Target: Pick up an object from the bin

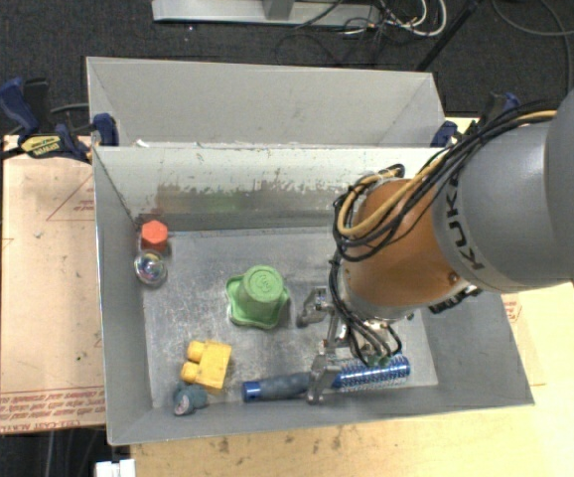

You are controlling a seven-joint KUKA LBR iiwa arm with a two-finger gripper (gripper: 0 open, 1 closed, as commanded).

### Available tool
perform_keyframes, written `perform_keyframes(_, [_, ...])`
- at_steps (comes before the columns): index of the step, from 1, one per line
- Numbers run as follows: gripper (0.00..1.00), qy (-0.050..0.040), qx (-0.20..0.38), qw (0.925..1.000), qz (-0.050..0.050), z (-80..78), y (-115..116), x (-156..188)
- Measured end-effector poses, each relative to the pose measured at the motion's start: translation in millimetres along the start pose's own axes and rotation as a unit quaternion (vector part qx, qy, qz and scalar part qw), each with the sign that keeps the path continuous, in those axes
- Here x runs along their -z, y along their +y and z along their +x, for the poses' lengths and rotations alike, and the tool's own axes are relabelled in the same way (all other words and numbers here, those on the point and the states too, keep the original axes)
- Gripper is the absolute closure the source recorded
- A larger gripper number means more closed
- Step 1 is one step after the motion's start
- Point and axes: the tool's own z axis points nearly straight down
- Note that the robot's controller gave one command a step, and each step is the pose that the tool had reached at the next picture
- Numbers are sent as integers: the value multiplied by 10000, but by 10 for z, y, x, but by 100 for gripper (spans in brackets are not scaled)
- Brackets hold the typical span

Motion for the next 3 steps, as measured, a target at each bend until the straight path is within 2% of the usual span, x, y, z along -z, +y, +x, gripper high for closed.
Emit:
perform_keyframes(1, [0,-143,314,9994,-1,49,192,-286])
perform_keyframes(2, [100,-111,318,9994,-11,66,202,-286])
perform_keyframes(3, [100,-96,222,9997,-6,98,229,1010])
